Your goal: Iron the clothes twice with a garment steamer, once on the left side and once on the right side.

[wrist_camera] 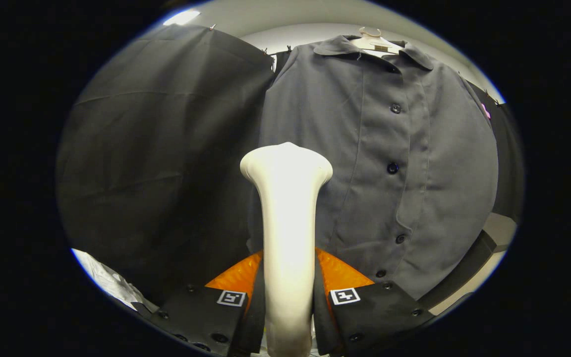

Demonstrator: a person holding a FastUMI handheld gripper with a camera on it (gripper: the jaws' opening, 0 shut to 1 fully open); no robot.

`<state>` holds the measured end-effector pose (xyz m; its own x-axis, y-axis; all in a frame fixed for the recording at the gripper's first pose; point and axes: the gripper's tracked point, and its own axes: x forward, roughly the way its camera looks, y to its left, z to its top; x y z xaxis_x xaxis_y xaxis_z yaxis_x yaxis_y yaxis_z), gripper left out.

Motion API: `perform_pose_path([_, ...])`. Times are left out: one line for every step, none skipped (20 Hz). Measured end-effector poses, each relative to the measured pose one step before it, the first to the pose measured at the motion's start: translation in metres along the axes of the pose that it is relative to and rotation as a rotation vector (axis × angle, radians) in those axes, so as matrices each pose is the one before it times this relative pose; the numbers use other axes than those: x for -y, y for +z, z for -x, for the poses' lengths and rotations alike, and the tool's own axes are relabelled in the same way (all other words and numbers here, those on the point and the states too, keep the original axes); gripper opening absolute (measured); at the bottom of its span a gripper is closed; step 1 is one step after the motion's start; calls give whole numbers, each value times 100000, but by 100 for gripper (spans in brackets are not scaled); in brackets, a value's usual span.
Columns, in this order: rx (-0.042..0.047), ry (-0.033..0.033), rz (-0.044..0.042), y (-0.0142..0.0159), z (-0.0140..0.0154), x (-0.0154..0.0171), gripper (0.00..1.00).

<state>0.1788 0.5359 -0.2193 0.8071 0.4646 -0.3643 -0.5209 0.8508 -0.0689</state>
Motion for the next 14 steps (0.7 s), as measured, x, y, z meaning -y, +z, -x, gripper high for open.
perform_pose_path([-1156,-220,409,-627,94,-51,48])
perform_pose_path([-1272,-28,216,-659,70,-139,48])
perform_pose_path([-1015,-36,-95,-503,-23,-90,48])
perform_pose_path([-799,-38,-213,-378,84,-77,48])
perform_pose_path([-438,-4,-68,-270,106,-51,48])
perform_pose_path([-325,109,3,-78,-68,-84,48])
perform_pose_path([-330,142,-195,-8,78,24,48])
perform_pose_path([-78,239,-468,99,403,-26,48])
perform_pose_path([1507,5,-877,548,400,-50,48])
perform_pose_path([1582,-403,-288,623,520,180,48])
perform_pose_path([1414,-251,-36,593,616,216,48])
perform_pose_path([1662,-19,-711,753,826,109,48])
perform_pose_path([1757,-177,-827,972,754,134,48])
perform_pose_path([1560,-486,-301,1009,675,308,48])
